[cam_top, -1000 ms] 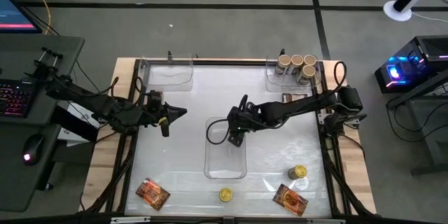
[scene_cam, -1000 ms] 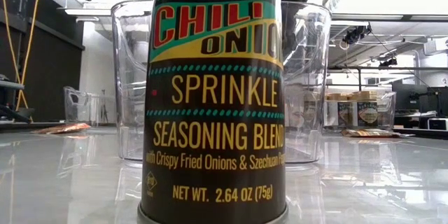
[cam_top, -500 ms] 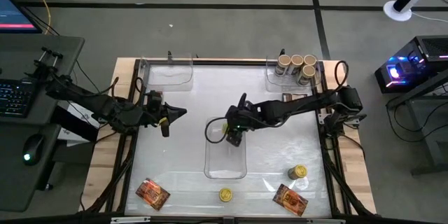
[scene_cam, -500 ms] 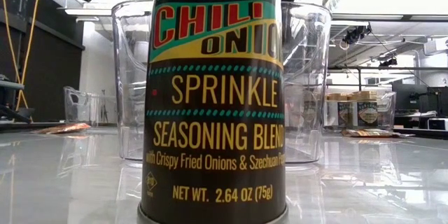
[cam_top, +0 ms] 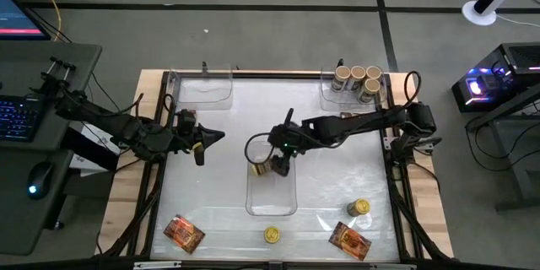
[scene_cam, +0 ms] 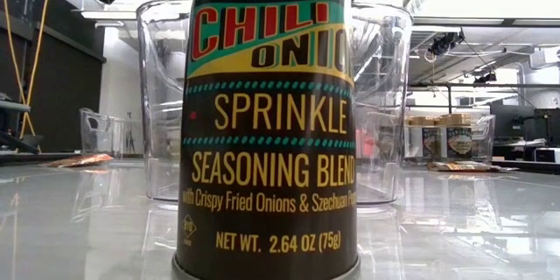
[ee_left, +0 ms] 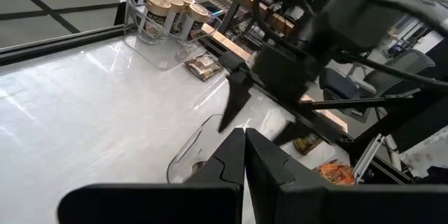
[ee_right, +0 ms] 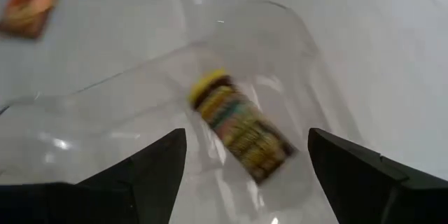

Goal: Sort spices by type
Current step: Put the top center yellow seasoning bottle into the bottom transparent bin

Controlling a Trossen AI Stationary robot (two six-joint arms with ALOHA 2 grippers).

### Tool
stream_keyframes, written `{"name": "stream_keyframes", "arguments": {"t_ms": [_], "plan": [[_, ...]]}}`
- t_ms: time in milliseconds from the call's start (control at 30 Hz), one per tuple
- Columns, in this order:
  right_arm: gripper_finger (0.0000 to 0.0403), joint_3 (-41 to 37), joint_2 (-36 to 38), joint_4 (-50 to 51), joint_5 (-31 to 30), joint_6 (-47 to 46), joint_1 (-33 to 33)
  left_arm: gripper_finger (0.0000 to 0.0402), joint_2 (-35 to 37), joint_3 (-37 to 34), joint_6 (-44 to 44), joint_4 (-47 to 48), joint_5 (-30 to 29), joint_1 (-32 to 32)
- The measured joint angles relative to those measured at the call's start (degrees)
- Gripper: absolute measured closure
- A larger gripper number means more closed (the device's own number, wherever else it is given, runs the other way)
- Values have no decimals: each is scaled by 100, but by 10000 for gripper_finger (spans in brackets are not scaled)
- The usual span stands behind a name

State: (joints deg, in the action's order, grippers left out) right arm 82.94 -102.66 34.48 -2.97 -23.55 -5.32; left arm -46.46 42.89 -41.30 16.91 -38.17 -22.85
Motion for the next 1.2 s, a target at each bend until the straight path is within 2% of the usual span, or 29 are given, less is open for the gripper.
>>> {"name": "stream_keyframes", "arguments": {"t_ms": [200, 500, 633, 933, 1067, 1200], "plan": [[108, 68, -462, -481, 198, 1663, -230, 402, 0, 0, 63, 26, -4, 0], [108, 841, -1550, -326, 130, 2535, -6, 402, 2, 0, -62, -5, 2, 0], [108, 935, -1796, -223, 448, 2802, 19, 402, 2, 0, -81, -2, 4, 0], [108, 940, -2073, -230, 207, 3143, 19, 402, 2, 0, -171, 0, 7, 0], [108, 894, -2137, -95, 301, 3115, -3, 401, 2, 0, -175, -1, 7, 0], [123, 891, -2139, -32, 281, 3132, -52, 401, 2, 0, -168, -2, 7, 0]]}}
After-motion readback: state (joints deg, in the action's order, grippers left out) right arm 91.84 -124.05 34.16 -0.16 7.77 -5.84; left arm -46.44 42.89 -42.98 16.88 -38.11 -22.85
